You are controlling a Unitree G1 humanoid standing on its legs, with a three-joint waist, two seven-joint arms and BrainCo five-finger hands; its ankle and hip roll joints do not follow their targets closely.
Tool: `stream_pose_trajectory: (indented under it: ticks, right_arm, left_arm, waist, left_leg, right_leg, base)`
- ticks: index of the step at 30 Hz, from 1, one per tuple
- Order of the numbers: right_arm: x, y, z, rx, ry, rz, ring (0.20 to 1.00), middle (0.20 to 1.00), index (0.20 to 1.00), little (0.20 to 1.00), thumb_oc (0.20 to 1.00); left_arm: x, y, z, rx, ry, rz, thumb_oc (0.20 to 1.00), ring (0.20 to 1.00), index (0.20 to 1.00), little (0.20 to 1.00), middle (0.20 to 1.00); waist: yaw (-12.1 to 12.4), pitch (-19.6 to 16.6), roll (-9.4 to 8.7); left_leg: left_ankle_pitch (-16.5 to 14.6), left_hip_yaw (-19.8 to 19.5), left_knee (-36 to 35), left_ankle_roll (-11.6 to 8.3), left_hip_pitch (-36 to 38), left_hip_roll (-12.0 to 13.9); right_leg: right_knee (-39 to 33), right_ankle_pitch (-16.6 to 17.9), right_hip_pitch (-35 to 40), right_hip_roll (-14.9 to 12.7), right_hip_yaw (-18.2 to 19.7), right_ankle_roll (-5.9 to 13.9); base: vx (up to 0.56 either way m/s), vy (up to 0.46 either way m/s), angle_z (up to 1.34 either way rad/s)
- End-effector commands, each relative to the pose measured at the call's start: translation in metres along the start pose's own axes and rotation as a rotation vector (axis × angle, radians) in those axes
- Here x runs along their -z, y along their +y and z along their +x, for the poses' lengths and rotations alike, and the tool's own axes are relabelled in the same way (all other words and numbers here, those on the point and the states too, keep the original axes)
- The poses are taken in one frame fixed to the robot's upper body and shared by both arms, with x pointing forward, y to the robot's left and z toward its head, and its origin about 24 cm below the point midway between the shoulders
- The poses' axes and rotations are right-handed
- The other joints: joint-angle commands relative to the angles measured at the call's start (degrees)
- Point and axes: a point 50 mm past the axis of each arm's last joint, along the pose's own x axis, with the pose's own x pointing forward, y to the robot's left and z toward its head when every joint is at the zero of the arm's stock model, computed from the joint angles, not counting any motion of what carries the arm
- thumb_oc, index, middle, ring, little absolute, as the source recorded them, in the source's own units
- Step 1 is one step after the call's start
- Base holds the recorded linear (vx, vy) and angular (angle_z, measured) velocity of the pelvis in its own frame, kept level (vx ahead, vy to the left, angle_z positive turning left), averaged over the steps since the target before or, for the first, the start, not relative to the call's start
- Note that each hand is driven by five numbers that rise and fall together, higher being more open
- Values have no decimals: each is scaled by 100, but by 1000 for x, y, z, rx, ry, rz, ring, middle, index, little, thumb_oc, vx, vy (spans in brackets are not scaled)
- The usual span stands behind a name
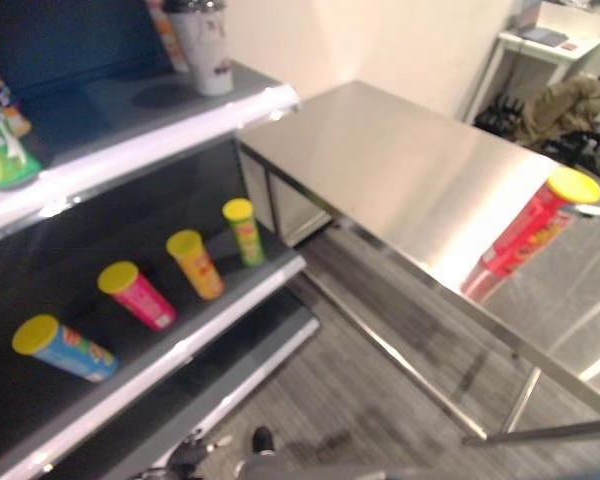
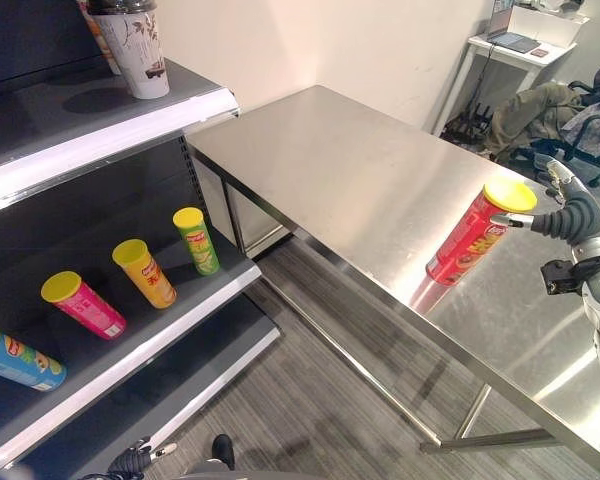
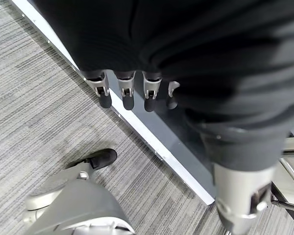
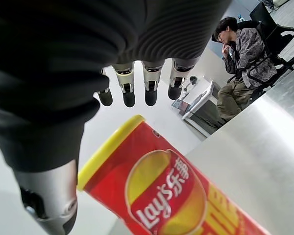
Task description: Put the goods on the table back onto the shelves and tidy them up.
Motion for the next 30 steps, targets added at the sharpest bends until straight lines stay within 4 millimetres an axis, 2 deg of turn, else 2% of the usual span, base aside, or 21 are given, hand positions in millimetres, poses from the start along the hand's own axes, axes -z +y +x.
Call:
stream_pose_trajectory:
  ticks: [1,16,30]
  right_arm:
    - [-27,-24,10,41,-86,-87,1000,1000,1000,1000,1000]
    - [-25,-18,15,12,-62,-106,1000,1000,1000,1000,1000]
    - [-21,-17,23,59,-37,-115,1000,1000,1000,1000,1000]
  left_arm:
    - [-23,4,5,-4,-71,83,1000,1000,1000,1000,1000]
    - [-25,3,6,-5,-78,85,1000,1000,1000,1000,1000]
    - [-26,4,6,-19,-77,85,1000,1000,1000,1000,1000]
  waist:
    - [304,-133,-9]
    - [353,-134,-23]
    - [447,-122,-48]
  left_leg:
    - [-589,106,192,-460,338,361]
    - [-566,97,159,-471,354,378]
    - [-582,36,161,-464,350,372]
  right_leg:
    - [165,-170,3,-250,-99,121]
    - [147,-163,33,-234,-139,114]
    - [148,-165,60,-242,-192,109]
  base:
    - [0,0,0]
    - [0,0,0]
    - [0,0,0]
